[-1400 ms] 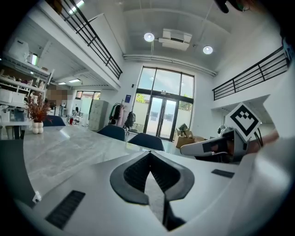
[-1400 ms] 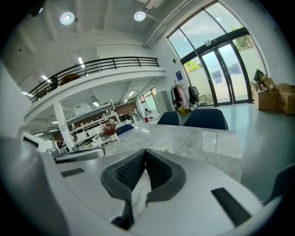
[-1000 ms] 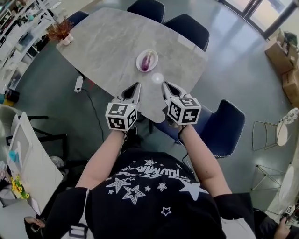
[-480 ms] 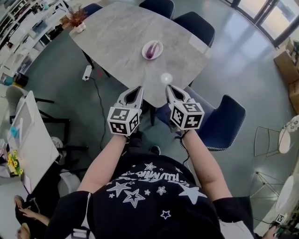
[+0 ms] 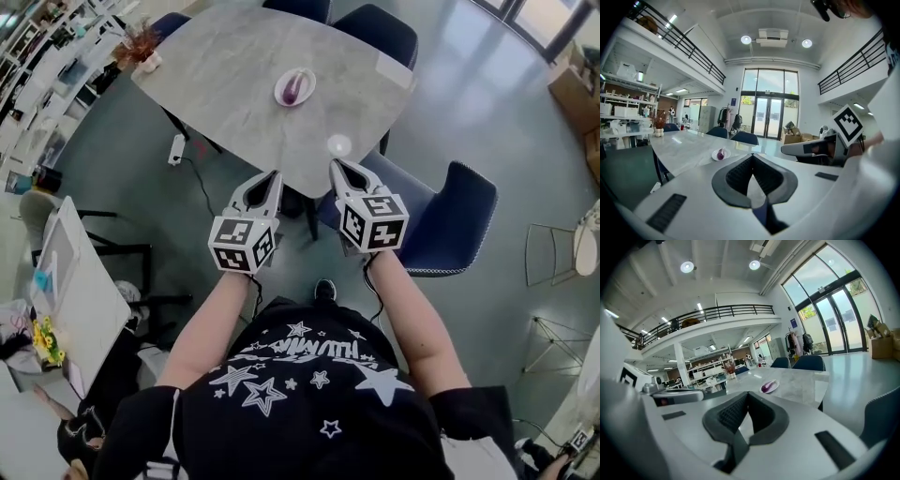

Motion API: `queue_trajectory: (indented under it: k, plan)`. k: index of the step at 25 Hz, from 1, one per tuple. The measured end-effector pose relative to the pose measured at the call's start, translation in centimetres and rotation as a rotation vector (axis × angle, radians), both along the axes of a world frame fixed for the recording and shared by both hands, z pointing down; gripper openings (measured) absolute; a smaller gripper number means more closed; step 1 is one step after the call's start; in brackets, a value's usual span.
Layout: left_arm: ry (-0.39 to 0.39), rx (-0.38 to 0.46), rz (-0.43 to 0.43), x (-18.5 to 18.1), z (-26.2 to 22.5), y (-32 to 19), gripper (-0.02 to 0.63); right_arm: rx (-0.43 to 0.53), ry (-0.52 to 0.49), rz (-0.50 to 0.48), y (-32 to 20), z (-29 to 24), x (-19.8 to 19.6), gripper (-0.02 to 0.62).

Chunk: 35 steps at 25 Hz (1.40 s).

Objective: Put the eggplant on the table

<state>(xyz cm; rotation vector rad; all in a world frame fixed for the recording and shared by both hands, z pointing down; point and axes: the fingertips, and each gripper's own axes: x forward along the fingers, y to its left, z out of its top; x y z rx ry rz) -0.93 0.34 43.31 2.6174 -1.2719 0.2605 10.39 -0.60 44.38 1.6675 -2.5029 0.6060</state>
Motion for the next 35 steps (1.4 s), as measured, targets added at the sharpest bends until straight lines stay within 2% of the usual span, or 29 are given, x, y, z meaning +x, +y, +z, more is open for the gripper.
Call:
queue_trajectory:
  k: [6, 12, 22, 27, 35]
  plan:
    - [0.026, 0.019, 0.044, -0.9, -1.3, 1.4, 0.008, 0.041, 0.048, 0.095, 1.6, -1.9, 0.7, 0.006]
    - [0.048, 0.033, 0.059, -4.1, -1.6, 4.1, 0.008, 0.06, 0.083, 0.138, 4.0, -2.7, -1.9, 0.006]
    - [0.082, 0.058, 0.069, -10.4, -2.5, 8.7, 0.008, 0.064, 0.142, 0.148, 9.6, -2.9, -8.5, 0.006]
    - [0.102, 0.058, 0.086, -11.6, -2.7, 11.3, 0.008, 0.065, 0.158, 0.153, 12.3, -3.1, -10.0, 0.006]
    - [0.116, 0.073, 0.097, -12.6, -2.9, 12.4, 0.008, 0.073, 0.163, 0.145, 12.9, -3.5, -11.3, 0.006]
